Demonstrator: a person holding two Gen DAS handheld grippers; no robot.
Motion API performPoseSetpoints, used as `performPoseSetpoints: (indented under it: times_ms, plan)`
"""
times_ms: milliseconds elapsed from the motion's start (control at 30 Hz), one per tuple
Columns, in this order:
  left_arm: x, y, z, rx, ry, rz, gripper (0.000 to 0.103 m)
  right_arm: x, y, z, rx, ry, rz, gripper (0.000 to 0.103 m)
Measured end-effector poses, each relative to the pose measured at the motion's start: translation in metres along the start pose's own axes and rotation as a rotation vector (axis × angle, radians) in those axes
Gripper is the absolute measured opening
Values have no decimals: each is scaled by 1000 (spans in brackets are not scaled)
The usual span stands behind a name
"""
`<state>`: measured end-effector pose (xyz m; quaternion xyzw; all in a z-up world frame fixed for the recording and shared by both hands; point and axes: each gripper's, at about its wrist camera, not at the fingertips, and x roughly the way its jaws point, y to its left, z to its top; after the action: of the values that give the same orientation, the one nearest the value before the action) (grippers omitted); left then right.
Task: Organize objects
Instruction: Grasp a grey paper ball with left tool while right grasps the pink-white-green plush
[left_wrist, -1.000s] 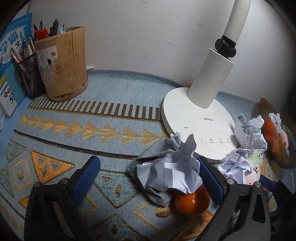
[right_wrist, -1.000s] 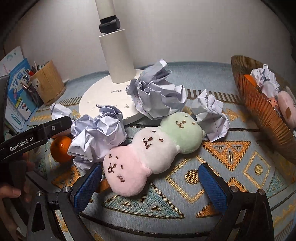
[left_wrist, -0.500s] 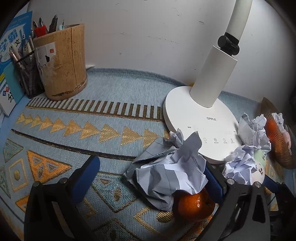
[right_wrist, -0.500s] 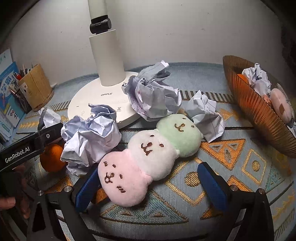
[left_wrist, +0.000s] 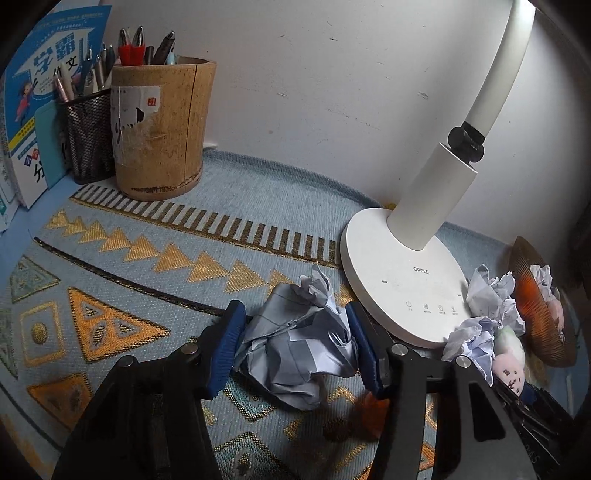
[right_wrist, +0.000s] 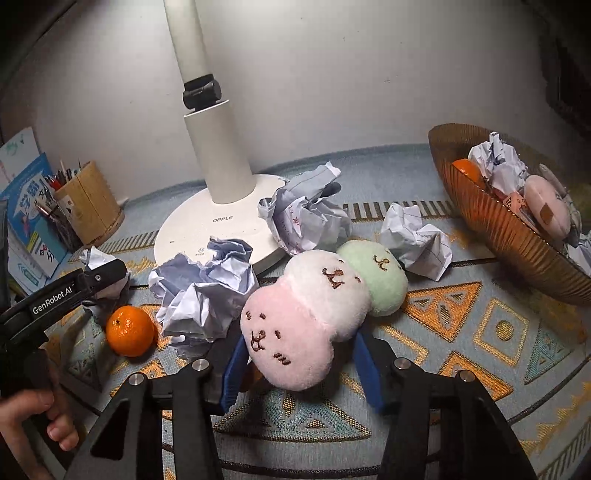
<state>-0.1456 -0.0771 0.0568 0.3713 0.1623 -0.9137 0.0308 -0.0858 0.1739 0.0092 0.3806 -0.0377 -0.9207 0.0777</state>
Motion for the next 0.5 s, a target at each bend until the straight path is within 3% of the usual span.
performPoseSetpoints:
  times_ms: [167, 500]
  plan:
    - [-2, -3, 4, 41, -12, 36, 53, -18, 13, -1, -42, -94, -30, 51]
    - [-13, 1, 2, 21, -12, 49, 54, -28, 23, -1, -73, -185, -52, 51]
